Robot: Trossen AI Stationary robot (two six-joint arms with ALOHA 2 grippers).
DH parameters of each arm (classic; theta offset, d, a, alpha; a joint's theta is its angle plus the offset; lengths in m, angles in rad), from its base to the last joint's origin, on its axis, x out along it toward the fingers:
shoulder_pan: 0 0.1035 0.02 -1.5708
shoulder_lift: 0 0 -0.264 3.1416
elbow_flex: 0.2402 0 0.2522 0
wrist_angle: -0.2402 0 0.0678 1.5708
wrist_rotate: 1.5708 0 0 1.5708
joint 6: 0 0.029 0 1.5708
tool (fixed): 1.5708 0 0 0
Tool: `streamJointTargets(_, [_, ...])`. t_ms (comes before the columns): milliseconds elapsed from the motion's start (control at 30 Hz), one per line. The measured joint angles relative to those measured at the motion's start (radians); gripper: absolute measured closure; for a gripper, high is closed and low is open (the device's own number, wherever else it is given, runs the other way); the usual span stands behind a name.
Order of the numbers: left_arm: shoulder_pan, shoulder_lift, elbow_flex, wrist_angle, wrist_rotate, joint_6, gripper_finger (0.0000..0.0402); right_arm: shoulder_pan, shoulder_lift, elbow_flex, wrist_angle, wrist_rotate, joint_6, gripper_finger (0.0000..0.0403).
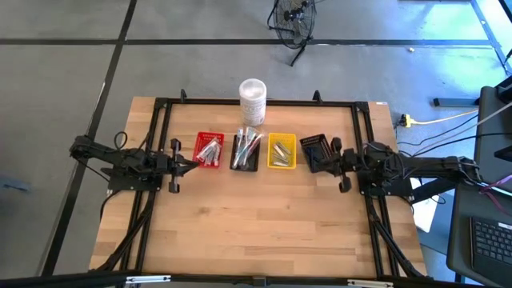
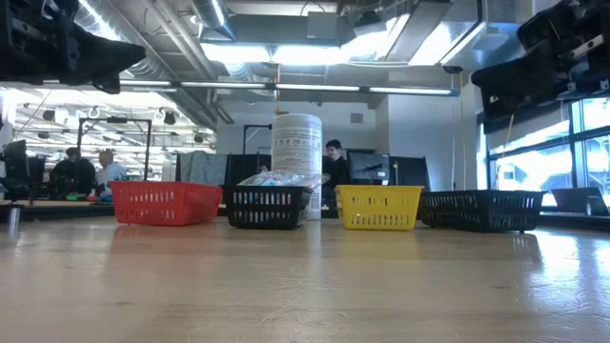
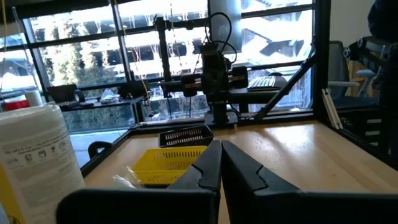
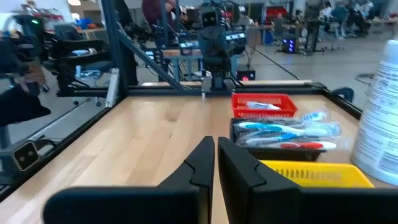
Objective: Pick & Place Travel size toiletries
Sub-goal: Return to Home Position
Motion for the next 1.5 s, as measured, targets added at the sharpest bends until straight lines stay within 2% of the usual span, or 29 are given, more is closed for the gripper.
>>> streamJointTargets(167, [0.000, 0.000, 0.000, 0.000, 0.000, -0.016, 0.0393, 0.000, 0.000, -0.053, 0.114, -0.042, 0.000, 0.0378])
streamJointTargets(533, [0.000, 0.000, 0.000, 0.000, 0.000, -0.031, 0.0394, 0.000, 0.000, -0.053, 0.082, -0.028, 0.000, 0.0378])
streamJointTargets(733, [0.000, 0.000, 0.000, 0.000, 0.000, -0.031, 0.0390, 0.000, 0.000, -0.053, 0.074, 0.008, 0.076, 0.0378])
streamJointTargets(1500, [0.000, 0.000, 0.000, 0.000, -0.001, -0.031, 0.0390, 0.000, 0.000, -0.052, 0.076, 0.011, 0.077, 0.0378])
